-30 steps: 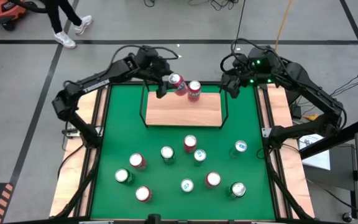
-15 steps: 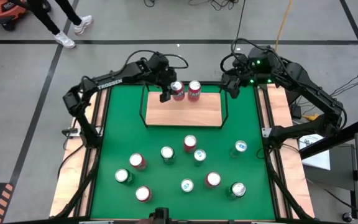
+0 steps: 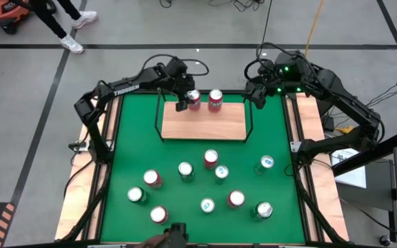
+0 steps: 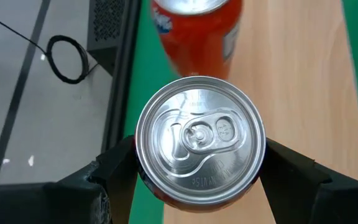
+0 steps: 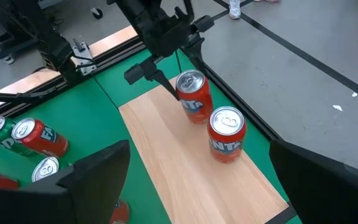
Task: Place canned beverage on shelf
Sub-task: Put the red soda can on the shelf
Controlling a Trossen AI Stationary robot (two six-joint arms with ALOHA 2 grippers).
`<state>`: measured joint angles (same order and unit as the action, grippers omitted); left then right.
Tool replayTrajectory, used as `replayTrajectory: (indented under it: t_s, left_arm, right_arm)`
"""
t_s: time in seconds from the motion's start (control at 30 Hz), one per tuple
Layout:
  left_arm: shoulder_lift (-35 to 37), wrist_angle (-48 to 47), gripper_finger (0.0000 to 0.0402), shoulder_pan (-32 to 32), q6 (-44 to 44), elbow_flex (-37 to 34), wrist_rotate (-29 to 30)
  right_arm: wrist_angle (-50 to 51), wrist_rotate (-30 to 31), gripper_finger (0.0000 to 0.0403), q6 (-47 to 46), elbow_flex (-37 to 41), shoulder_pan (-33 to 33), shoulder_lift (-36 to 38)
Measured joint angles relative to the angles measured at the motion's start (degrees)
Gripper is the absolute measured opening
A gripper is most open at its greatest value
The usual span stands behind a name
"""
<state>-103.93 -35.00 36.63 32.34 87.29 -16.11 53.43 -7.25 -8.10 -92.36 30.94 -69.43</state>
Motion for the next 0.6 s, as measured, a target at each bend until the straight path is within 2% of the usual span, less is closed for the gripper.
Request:
replayTrajectory:
  t_s: [0.13,0.33,0.6]
  left_arm:
    - [-0.3,0.1,0.0264,1.1,0.1,0.0,-3.0]
    - [-1.7,0.7,0.0264,1.8,1.3,0.0,-4.4]
    - [-2.4,0.6,0.0283,1.8,1.1,0.1,-3.7]
  right_arm:
    - [0.0,0.0,0.0377,0.2,0.0,0.0,0.0]
    - [0.0,0.0,0.0377,0.5,0.0,0.2,0.0]
    - [0.0,-0.2,0.0377,-0.1,0.0,0.2,0.0]
